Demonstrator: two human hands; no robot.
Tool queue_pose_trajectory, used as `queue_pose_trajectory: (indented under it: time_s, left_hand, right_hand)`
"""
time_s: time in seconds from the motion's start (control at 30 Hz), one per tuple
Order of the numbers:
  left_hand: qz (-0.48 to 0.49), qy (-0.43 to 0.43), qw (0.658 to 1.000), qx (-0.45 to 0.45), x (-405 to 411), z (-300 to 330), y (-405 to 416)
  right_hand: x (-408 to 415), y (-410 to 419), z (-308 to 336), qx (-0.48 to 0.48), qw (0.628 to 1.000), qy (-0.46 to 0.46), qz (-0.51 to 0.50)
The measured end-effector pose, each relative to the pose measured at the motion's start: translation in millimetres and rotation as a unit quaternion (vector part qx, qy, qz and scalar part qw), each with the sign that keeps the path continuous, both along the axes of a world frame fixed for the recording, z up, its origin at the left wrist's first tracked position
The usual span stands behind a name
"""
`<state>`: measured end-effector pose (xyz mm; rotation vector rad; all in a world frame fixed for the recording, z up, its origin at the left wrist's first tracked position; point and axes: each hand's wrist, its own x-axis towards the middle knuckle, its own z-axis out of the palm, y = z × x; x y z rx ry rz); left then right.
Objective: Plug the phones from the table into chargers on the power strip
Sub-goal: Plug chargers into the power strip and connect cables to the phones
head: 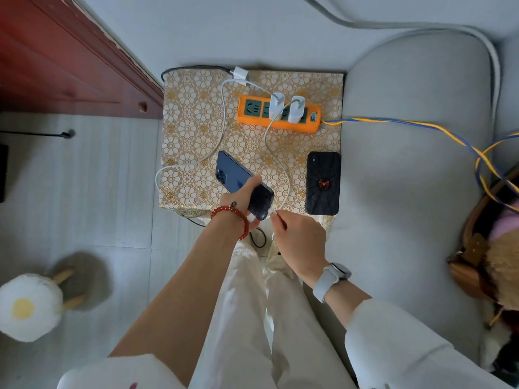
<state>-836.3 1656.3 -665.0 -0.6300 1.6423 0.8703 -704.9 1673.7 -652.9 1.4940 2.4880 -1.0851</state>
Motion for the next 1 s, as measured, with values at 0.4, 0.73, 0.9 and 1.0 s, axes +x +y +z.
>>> queue_pose_trajectory:
  time_s: [0.4,0.73,0.9,1.0]
  left_hand:
    - [-0.026,0.006,0.999,-0.019,-10,-18,-21]
    - [-0.305,0.246,0.917,-0.078,-21,-56,-33]
    - [-0.374,0.290,0.878,-0.076,-9,-62,-18]
    - [-0.403,0.307,0.860,-0.066,4,-66,-2]
  right_hand:
    - [6,9,-23,-0.119,0.990,0.034,0.068]
    - [-37,58,-82,-0.074,0.967,-0.245,-0.014]
    - [-23,68,-84,-0.139,0.964,-0.186,-0.126]
    - [1,82,-74,-0.121,0.956,-0.108,-0.243]
